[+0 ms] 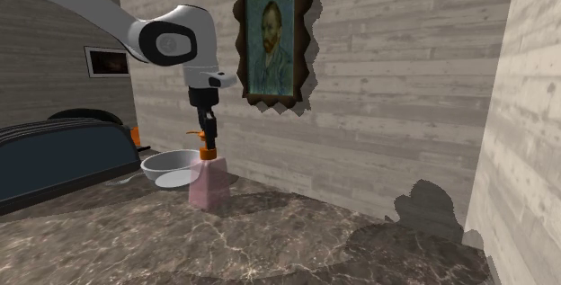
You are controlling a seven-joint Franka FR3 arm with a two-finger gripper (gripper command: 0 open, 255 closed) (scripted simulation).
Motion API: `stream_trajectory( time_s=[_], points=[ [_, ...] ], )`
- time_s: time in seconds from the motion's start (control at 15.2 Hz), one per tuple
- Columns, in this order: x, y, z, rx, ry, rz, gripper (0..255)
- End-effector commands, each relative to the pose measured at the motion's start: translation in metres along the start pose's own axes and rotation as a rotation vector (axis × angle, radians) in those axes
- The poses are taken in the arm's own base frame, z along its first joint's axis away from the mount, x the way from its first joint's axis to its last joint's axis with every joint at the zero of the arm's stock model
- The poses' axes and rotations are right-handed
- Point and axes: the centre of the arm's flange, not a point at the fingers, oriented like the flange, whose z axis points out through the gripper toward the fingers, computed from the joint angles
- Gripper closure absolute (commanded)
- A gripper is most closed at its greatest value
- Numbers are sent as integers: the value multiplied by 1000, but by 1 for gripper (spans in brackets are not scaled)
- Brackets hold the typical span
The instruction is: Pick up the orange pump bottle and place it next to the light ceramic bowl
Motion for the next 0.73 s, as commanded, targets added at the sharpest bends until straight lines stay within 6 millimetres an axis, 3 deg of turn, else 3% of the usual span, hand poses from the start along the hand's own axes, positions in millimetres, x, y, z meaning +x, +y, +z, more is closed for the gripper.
stream_trajectory(
  time_s=[0.0, 0.4, 0.46, 0.66],
  points=[
    [0, 1, 3, 0, 1, 0, 255],
    [0, 1, 3, 0, 1, 0, 255],
    [0, 1, 3, 0, 1, 0, 0],
    [0, 1, 3, 0, 1, 0, 0]
  ],
)
